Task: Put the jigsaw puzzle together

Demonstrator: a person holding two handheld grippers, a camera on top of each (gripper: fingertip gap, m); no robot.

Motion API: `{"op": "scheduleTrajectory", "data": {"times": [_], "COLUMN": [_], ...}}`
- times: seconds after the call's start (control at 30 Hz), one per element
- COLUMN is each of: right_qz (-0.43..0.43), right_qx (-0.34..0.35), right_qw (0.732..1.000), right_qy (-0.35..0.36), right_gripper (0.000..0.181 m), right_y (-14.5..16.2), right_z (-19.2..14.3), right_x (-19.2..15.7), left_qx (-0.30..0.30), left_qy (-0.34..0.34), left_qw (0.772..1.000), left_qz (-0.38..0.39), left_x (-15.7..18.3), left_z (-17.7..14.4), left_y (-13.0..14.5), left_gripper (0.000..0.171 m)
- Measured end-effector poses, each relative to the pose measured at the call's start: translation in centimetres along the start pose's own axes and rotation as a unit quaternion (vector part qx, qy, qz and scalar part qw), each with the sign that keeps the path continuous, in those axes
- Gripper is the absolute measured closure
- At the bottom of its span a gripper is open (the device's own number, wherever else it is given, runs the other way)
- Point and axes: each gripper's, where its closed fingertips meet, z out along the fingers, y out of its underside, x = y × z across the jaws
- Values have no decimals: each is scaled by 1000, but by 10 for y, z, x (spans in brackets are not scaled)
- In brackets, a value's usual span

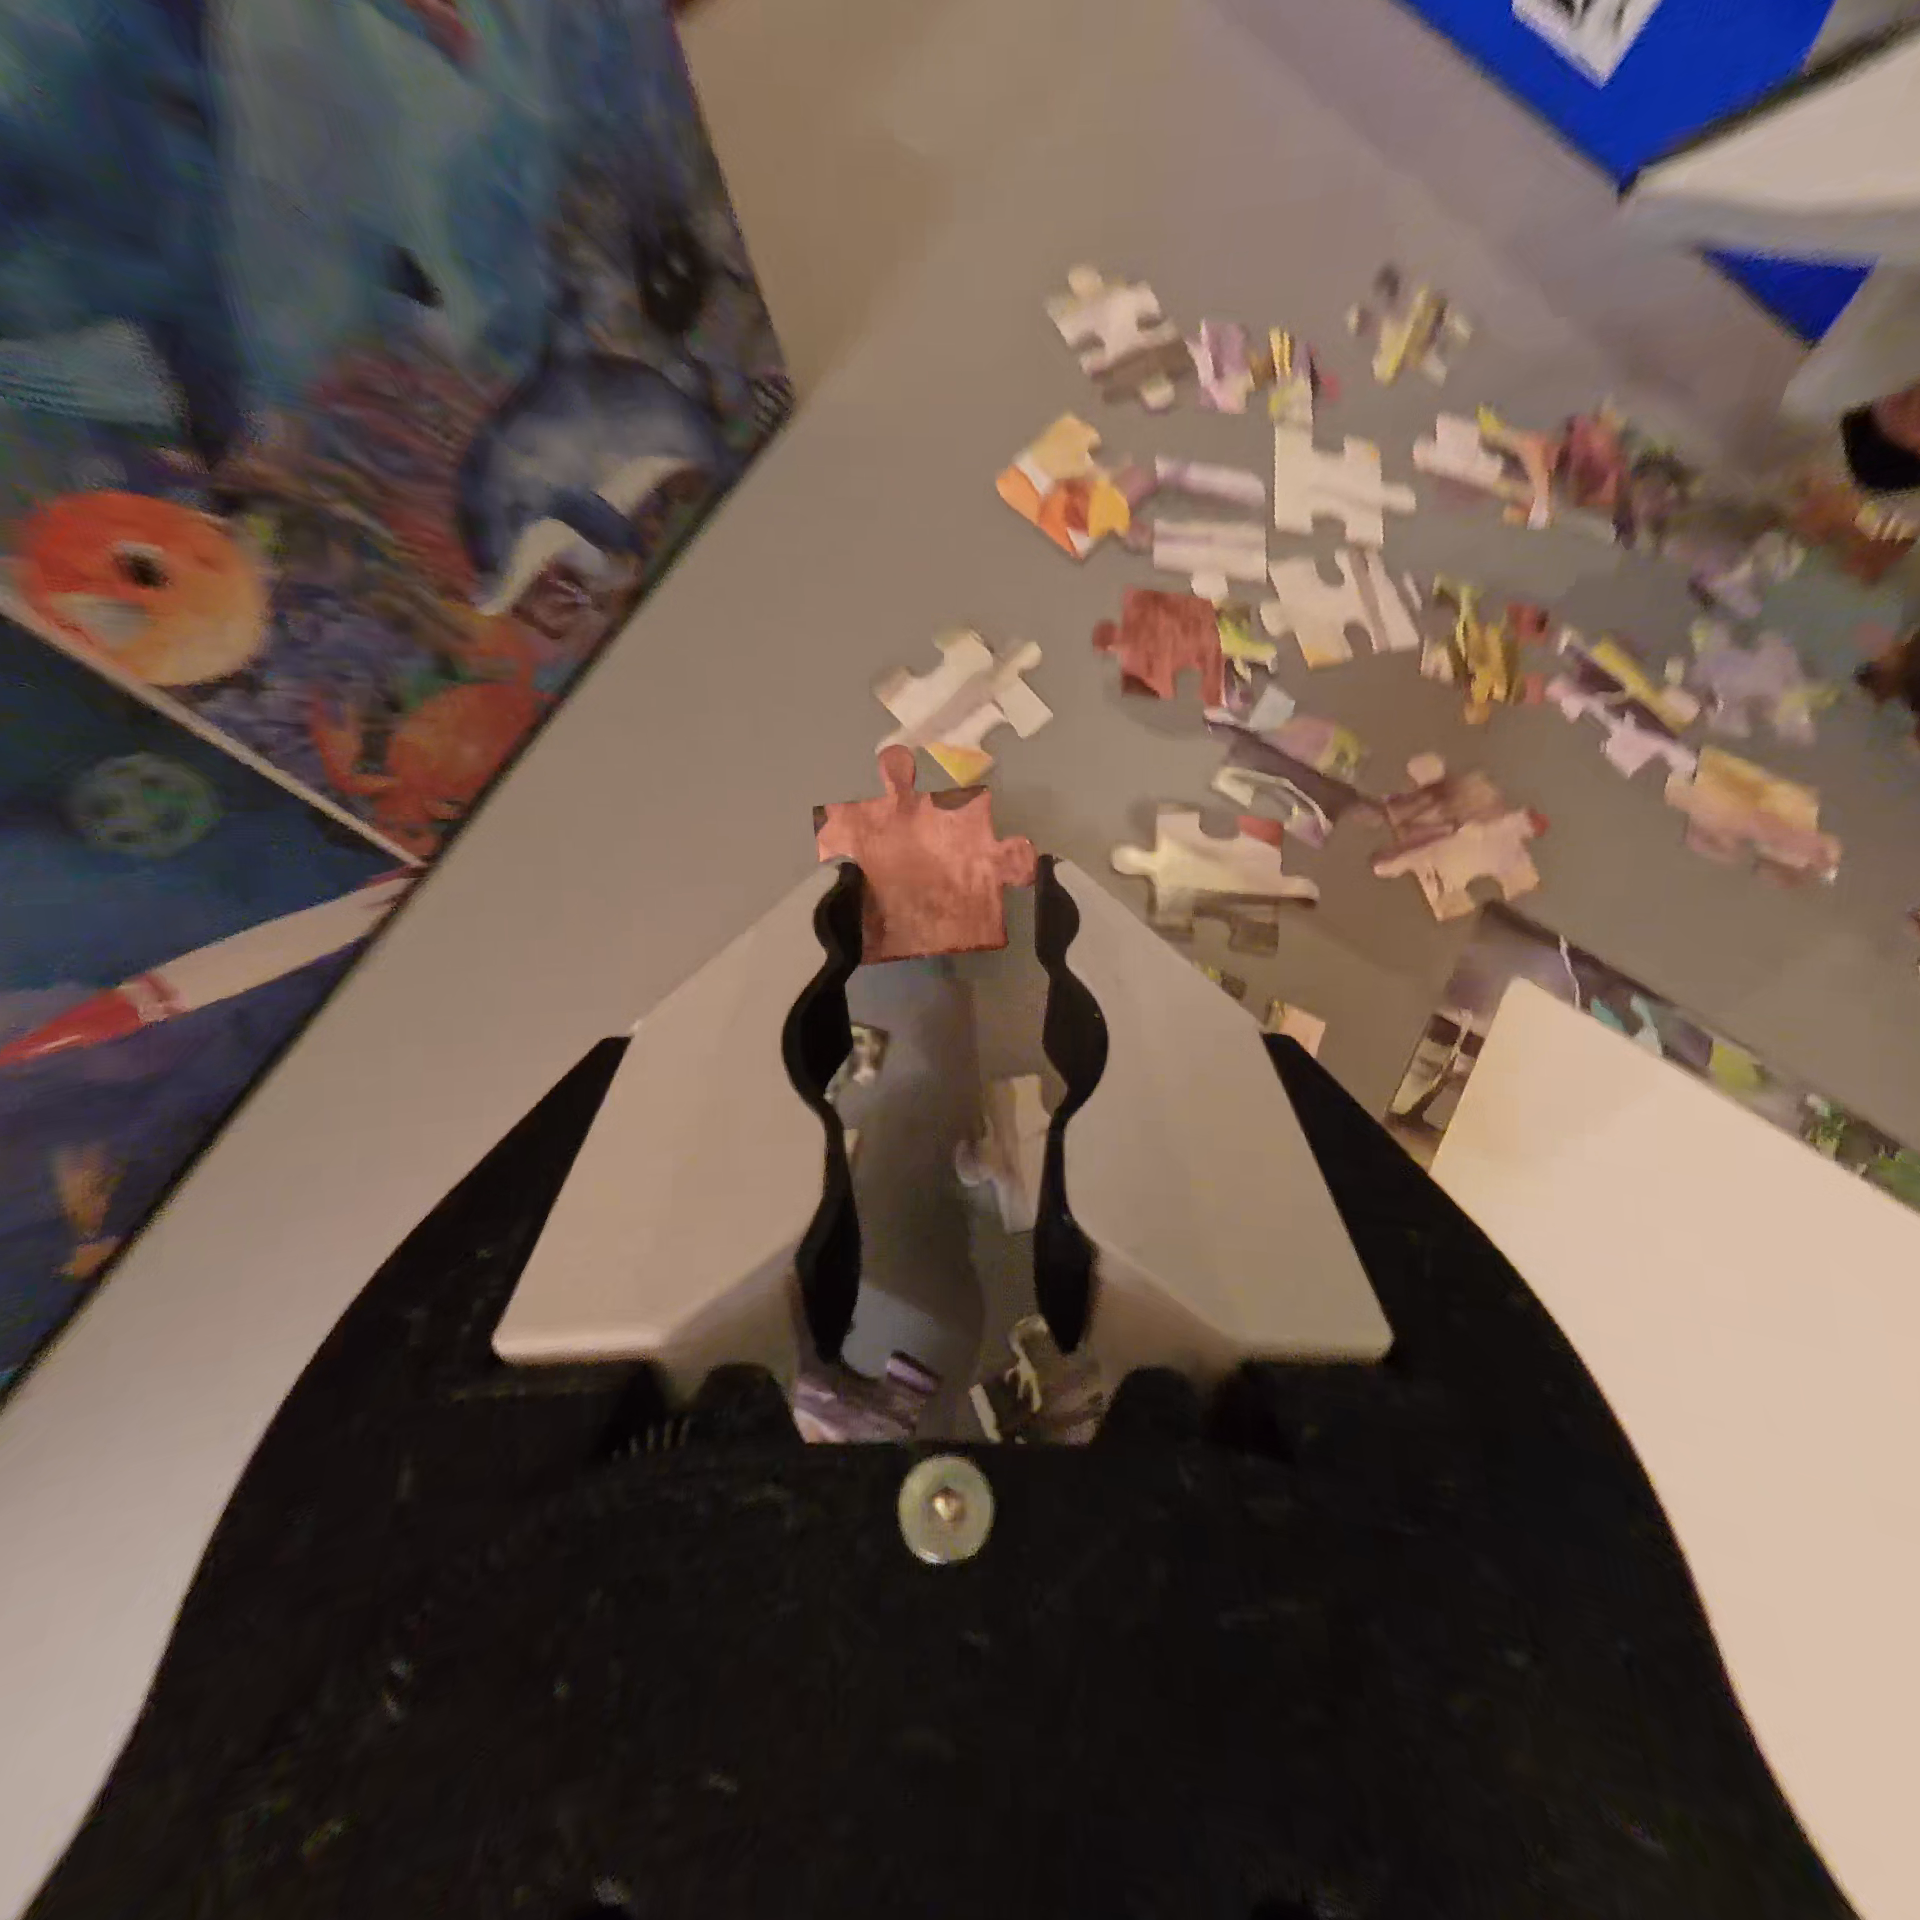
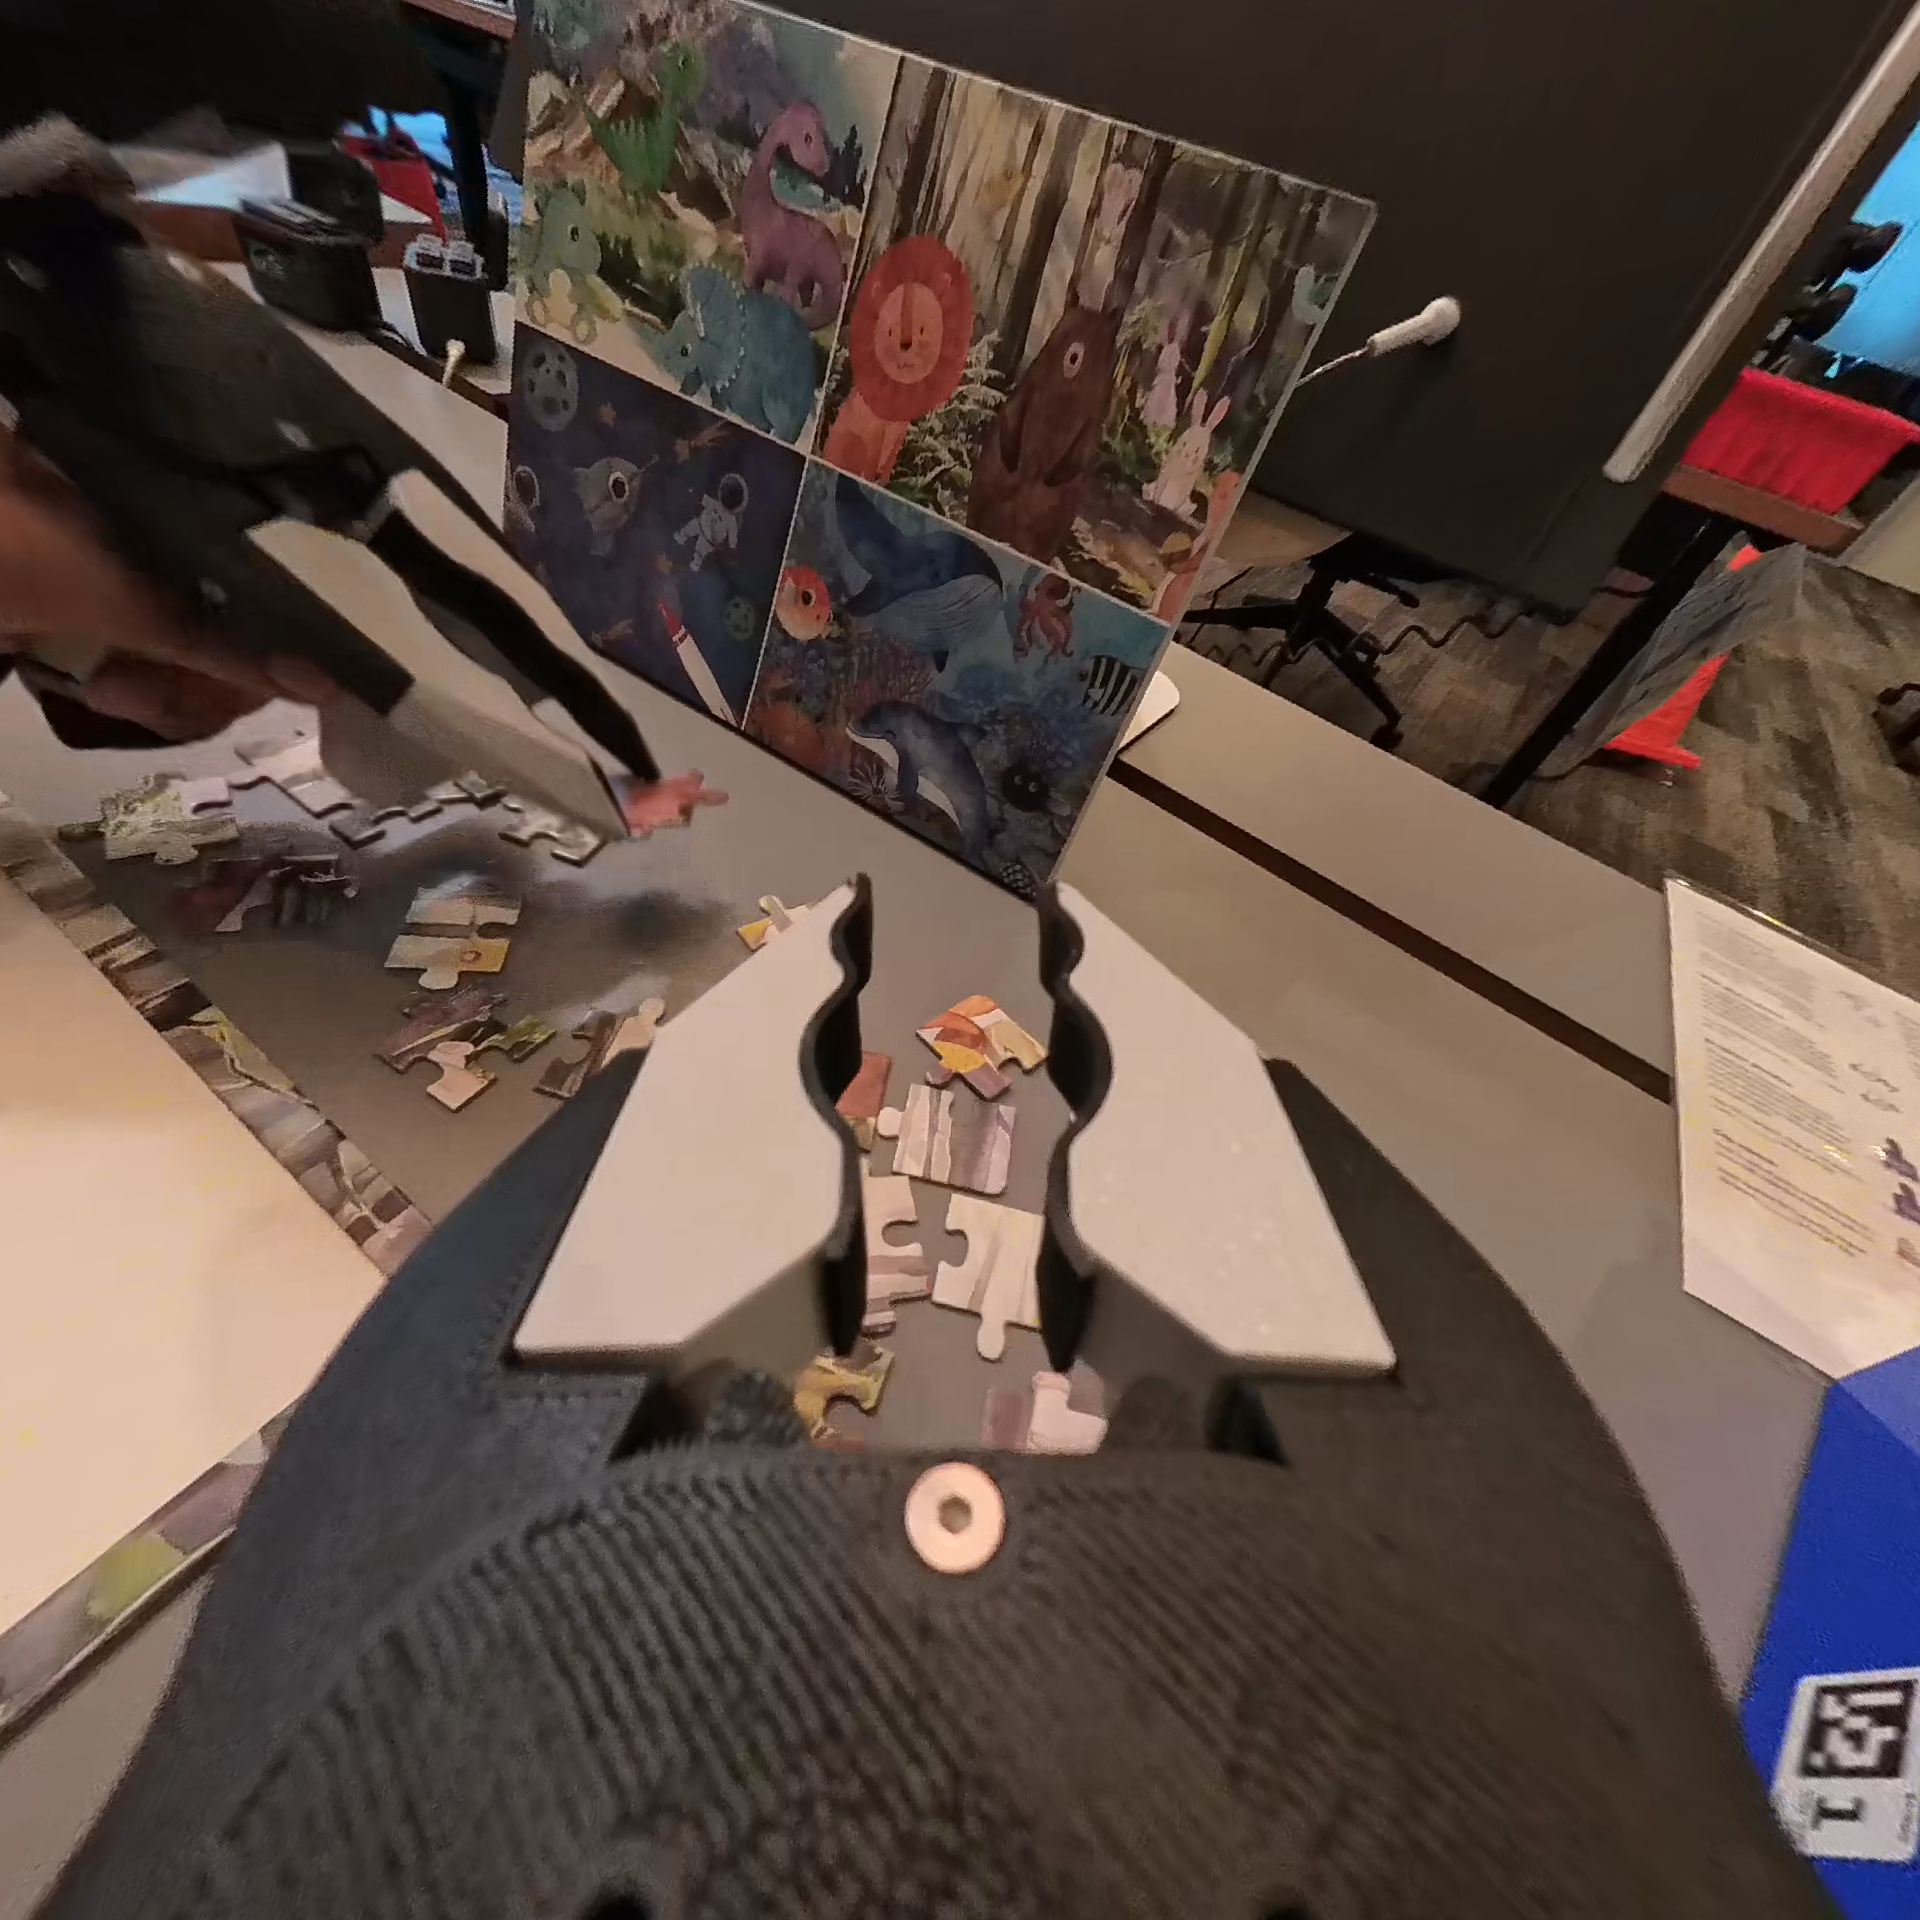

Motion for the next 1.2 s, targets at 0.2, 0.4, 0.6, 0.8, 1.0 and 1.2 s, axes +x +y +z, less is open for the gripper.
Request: {"op": "scheduleTrajectory", "data": {"times": [0.2,0.4,0.6,0.8,1.0,1.2], "right_qz": [2,48,219,348,465,434], "right_qx": [4,22,43,41,37,-28], "right_qw": [1000,995,937,857,762,766], "right_qy": [-1,-80,-267,-377,-449,-474], "right_gripper": [151,140,128,141,150,178], "right_y": [-2,-13,-29,-33,-40,-27], "right_z": [-1,2,3,-1,-10,-13], "right_x": [0,-31,-103,-134,-132,-154], "left_qx": [92,153,192,201,182,181], "left_qy": [-5,21,-18,-52,-65,-63], "left_qw": [995,987,981,977,977,977], "left_qz": [-34,-49,8,53,88,90], "left_x": [-8,24,58,83,98,107], "left_z": [-47,-84,-93,-95,-90,-86], "left_y": [-29,-27,-23,-23,-12,-3], "left_gripper": [139,139,139,139,139,139]}}
